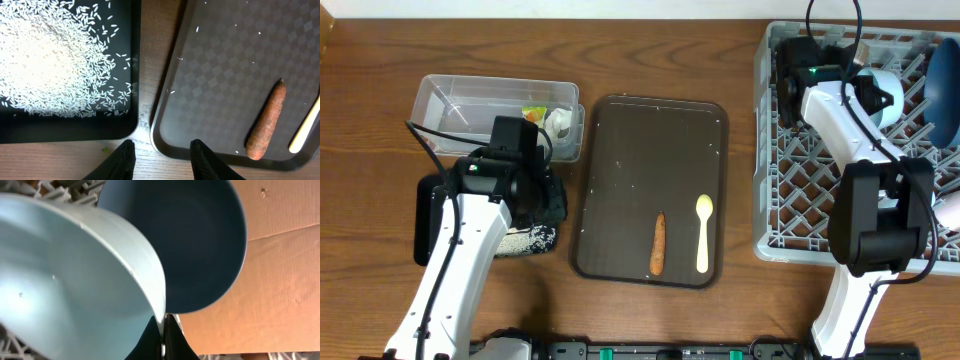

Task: Sort waste into correct bins and load items into the dishwasher rack
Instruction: 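Lift the bowl with the right gripper and place it in the rack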

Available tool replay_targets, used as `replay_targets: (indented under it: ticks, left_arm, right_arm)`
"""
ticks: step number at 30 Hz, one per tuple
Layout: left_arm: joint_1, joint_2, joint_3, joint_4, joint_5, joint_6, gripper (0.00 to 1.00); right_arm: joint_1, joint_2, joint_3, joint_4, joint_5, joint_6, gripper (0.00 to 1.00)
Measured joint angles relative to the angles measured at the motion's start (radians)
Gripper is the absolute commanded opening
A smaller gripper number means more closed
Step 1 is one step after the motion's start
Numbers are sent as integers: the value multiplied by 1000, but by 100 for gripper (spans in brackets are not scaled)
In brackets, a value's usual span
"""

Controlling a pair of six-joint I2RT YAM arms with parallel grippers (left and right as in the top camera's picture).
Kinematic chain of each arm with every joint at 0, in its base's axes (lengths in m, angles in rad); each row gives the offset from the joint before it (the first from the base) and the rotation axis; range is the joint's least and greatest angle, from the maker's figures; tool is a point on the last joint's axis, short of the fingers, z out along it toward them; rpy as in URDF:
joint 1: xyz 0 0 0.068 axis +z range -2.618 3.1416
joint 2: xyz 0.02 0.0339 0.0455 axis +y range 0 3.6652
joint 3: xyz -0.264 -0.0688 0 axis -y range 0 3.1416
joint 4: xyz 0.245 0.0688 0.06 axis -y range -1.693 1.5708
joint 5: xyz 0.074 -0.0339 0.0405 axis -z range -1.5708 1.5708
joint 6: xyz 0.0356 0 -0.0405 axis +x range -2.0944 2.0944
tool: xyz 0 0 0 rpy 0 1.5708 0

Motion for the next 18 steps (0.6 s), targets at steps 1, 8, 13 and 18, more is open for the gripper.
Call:
replay_targets:
  ticks: [1, 8, 13, 18]
  left_arm:
    - [0, 0, 0, 0, 0, 0, 39]
    - [0, 0, 0, 0, 0, 0, 39]
    - [0, 0, 0, 0, 0, 0, 39]
    - [0, 0, 0, 0, 0, 0, 39]
  right_arm:
    - [2, 0, 0, -29, -5, 14, 1]
    - [33, 0, 2, -269, -133, 177, 3]
    - [35, 2, -2, -365, -269, 267, 44]
    - [34, 2, -3, -391, -401, 289, 54]
